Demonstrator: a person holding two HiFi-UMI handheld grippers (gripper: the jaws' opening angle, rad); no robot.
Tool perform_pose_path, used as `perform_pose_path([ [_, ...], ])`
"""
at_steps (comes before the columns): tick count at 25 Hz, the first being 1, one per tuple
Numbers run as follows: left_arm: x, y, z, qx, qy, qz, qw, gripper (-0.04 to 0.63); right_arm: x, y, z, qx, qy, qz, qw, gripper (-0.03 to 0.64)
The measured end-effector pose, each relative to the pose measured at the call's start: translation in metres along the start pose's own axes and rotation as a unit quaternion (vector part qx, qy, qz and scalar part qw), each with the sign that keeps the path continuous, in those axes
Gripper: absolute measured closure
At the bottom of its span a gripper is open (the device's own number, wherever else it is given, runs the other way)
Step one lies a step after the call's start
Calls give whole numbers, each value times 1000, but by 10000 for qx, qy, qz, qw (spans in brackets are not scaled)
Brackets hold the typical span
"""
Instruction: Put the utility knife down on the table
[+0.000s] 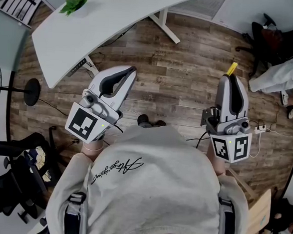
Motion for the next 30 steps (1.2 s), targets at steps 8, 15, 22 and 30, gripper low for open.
perform_pose_path([
  [8,-8,6,19,-12,64,-54,10000,606,14,7,12,31,86,-47,9999,563],
  [15,-30,16,44,-51,-49,-4,10000,606,32,21,34,88,113,-201,9997,563],
  [22,-47,28,64,-164,2,62,9998,606,39,33,58,61,176,-124,9997,563],
  [30,-38,34,77,-184,119,48,9997,606,51,36,56,-19,246,-94,9997,563],
])
Point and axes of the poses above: the fingertips, and each gripper's own axes: x forward along the fingers, z to its left, y out of its underside, the point moved 9 cm from there along -x, backward along the fingers, and after that the axes turned 1 degree about y, right-handed, at the moved point
